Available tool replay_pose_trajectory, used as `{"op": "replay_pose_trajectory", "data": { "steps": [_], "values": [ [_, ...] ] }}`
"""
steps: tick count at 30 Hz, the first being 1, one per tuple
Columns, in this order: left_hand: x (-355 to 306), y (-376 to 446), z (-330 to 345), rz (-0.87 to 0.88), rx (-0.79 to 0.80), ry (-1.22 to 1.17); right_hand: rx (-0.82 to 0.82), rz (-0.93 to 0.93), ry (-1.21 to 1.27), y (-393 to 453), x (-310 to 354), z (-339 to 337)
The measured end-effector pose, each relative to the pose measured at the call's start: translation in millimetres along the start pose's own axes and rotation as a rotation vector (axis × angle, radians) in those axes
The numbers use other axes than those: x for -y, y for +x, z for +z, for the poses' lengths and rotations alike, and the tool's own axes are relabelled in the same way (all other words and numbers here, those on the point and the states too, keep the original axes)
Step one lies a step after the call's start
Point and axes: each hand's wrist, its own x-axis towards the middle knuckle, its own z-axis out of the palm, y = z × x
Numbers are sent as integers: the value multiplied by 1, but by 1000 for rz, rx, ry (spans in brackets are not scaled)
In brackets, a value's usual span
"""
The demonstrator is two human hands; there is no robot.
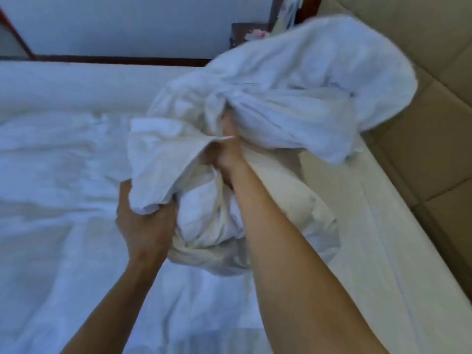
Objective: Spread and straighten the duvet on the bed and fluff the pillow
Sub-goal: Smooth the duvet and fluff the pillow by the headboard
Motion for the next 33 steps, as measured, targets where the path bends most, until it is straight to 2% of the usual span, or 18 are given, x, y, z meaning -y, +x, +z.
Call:
{"op": "replay_pose_trajectory", "data": {
  "steps": [2,4,6,8,10,12,14,16,18,20,21,22,25,27,29,31,33],
  "values": [
    [48,19,-52,-220,-16,75,234,-35,-300,-8,-9,71],
    [93,27,-96,-405,120,106,521,89,-548,-28,-19,125],
    [122,32,-130,-526,205,77,680,143,-701,-49,-30,154],
    [136,41,-147,-617,183,-31,700,71,-794,-68,-33,157],
    [136,54,-150,-706,171,-116,641,-33,-957,-80,-32,138],
    [129,63,-141,-720,221,-54,584,-94,-1230,-91,-34,108],
    [124,66,-123,-683,312,37,617,-9,-1451,-105,-42,83],
    [118,59,-102,-618,479,145,641,68,-1558,-119,-60,74],
    [118,50,-87,-537,619,328,555,19,-1486,-125,-80,75],
    [120,51,-83,-514,599,446,473,-35,-1285,-131,-85,80],
    [115,53,-87,-517,547,430,467,-41,-1207,-133,-80,83],
    [109,57,-95,-525,488,351,468,-51,-1133,-135,-69,86],
    [92,67,-146,-367,319,11,467,-261,-931,-145,-14,94],
    [86,72,-191,-258,360,-125,528,-348,-815,-151,9,107],
    [107,71,-215,-268,382,-99,664,-299,-776,-157,-6,119],
    [144,56,-215,-405,343,40,779,-171,-844,-163,-43,118],
    [168,39,-197,-550,340,125,807,-37,-874,-165,-73,103]
  ]
}}
